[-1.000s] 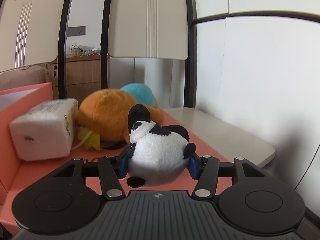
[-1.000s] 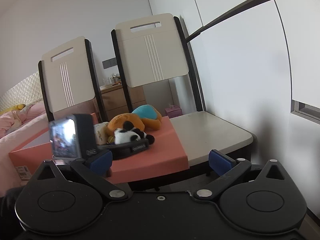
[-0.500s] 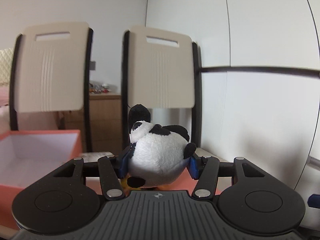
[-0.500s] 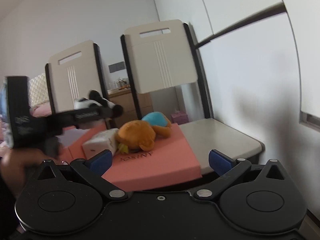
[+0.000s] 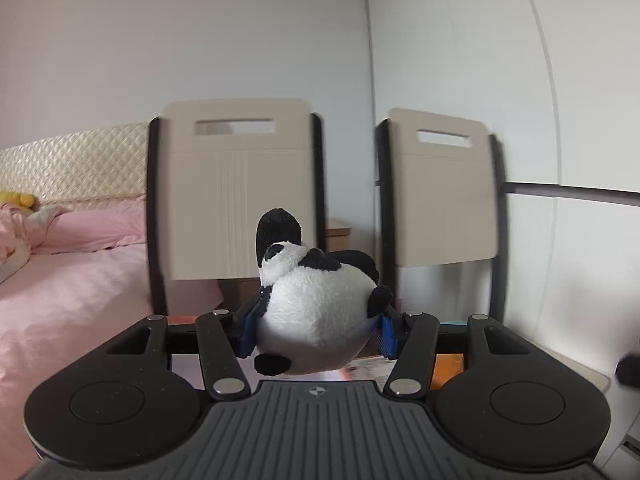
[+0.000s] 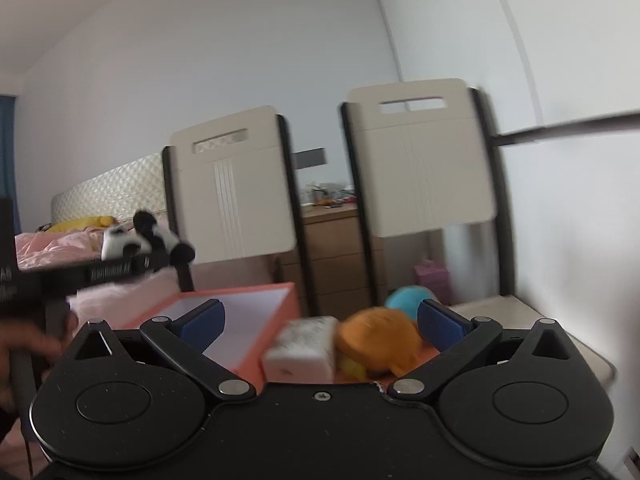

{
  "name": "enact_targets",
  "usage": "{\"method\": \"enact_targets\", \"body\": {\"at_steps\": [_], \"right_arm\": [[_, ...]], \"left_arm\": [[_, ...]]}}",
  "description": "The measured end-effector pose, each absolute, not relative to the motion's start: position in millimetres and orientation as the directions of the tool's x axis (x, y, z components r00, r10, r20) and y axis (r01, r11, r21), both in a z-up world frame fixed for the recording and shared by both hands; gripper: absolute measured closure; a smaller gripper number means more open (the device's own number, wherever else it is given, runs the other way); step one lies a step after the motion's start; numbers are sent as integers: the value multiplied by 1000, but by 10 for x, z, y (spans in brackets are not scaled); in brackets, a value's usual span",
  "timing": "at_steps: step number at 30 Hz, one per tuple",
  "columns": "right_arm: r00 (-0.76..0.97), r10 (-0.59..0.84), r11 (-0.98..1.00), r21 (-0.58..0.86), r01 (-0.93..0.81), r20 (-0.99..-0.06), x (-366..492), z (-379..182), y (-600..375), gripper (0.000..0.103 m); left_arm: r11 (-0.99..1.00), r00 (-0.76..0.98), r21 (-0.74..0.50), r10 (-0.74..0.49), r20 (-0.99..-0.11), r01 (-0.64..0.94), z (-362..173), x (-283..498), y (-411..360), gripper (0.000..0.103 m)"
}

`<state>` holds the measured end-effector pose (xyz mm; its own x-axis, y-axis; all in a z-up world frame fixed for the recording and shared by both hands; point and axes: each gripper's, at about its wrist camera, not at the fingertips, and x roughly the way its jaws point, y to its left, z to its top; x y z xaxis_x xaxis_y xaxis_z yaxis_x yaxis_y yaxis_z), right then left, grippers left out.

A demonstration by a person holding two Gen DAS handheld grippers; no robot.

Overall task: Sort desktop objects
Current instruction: 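Lift the panda plush with the left gripper and release it into the pink box, then move the right gripper toward the orange plush toy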

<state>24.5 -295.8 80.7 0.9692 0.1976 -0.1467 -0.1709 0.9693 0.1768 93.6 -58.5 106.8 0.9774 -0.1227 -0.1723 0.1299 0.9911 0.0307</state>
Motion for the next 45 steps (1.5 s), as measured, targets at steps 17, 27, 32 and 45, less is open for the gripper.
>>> {"method": "enact_targets", "body": {"at_steps": [17, 27, 32, 45], "right_arm": [[940, 310, 941, 190, -281, -144, 1720, 550, -2461, 1], [922, 328, 938, 188, -292, -203, 1716, 289, -2402, 1], [924, 321, 942, 167, -290, -208, 1645, 213, -2440, 1], [924, 304, 944, 203, -260, -230, 1499, 175, -2445, 1]], "left_arm": [[997, 951, -81, -32, -307, 8, 531, 1791, 128, 43], [996, 931, -87, -34, -363, 3, 342, 1828, 259, 24], [995, 943, -100, -42, -329, 9, 423, 1635, 269, 10], [989, 957, -150, -49, -286, 6, 631, 1295, 143, 0]]}}
